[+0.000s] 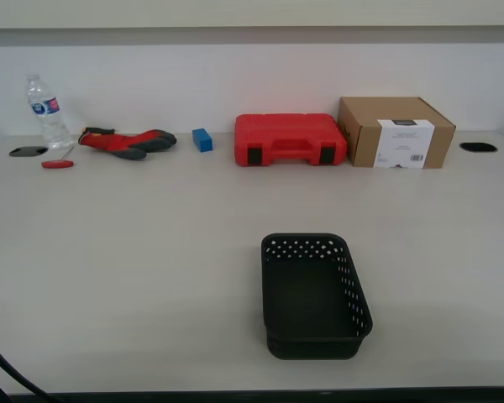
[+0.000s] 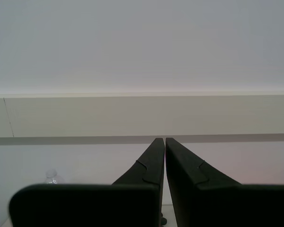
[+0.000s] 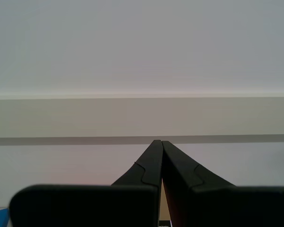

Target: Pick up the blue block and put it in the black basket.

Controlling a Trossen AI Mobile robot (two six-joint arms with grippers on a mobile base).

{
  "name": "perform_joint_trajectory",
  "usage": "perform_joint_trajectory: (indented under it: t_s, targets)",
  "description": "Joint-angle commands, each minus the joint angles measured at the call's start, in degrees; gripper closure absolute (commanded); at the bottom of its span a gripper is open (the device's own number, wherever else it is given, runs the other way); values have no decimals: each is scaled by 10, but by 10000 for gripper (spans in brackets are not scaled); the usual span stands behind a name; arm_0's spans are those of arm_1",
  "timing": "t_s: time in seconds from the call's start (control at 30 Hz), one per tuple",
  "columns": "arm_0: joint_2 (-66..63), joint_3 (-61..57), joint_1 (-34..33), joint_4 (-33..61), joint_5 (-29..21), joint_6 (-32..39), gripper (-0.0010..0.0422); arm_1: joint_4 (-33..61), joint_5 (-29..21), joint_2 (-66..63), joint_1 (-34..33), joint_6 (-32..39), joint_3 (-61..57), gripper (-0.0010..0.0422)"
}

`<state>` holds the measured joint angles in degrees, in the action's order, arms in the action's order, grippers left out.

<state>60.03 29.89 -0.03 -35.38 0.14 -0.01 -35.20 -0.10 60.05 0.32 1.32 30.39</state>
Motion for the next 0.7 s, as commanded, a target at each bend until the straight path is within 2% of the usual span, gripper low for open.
perform_joint_trajectory:
  t_s: [0.03,0.6,0.7]
  targets:
    - [0,1,0,-2,0,0,413,-2,1,0,0,2,0,413]
    - [0,1,0,-2,0,0,413,0,1,0,0,2,0,413]
    - [0,1,0,-2,0,0,413,0,29,5,1,7,0,413]
